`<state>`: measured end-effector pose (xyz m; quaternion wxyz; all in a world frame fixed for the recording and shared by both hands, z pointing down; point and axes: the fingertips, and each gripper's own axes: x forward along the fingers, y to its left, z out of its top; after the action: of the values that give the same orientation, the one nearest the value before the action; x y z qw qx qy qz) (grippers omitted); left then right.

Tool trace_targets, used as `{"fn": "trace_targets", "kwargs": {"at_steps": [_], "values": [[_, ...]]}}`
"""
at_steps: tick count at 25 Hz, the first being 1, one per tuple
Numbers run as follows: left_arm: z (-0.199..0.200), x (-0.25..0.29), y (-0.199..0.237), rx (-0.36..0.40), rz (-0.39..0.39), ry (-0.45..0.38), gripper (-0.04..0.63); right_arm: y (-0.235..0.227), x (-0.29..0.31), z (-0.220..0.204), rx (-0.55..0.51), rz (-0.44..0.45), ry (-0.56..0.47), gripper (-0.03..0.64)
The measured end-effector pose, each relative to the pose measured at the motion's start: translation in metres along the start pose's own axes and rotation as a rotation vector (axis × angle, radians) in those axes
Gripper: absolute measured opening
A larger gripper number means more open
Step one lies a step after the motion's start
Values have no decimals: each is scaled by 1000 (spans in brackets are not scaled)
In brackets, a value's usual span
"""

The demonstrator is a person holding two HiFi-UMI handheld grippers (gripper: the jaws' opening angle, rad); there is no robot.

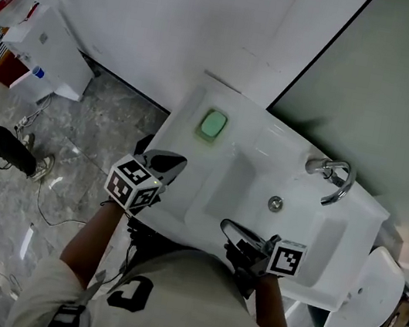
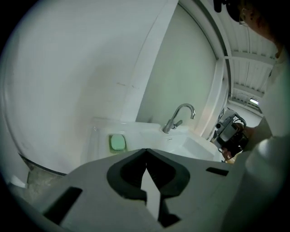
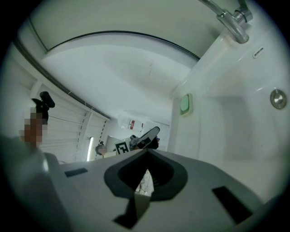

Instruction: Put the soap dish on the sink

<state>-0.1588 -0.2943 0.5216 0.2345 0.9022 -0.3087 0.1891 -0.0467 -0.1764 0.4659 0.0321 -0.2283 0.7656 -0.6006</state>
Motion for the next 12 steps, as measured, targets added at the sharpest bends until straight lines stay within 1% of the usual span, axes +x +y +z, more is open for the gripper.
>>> {"fn": "trace_targets", "kwargs": {"at_steps": [3,7,8,12], "values": [[-10,-18,-5,-27,18,-11,20,11,6,-8,-6,9,7,9],[-18,-36,-6,-48,32,-23,20,1,3,-23,-16,-40,42,9],[-19,-40,-7,-44,32,-27,20,2,4,-27,-21,-42,47,9],[-21,-51,-12,-5,31,-36,20,23,15,-33,-35,0,21,9]]}}
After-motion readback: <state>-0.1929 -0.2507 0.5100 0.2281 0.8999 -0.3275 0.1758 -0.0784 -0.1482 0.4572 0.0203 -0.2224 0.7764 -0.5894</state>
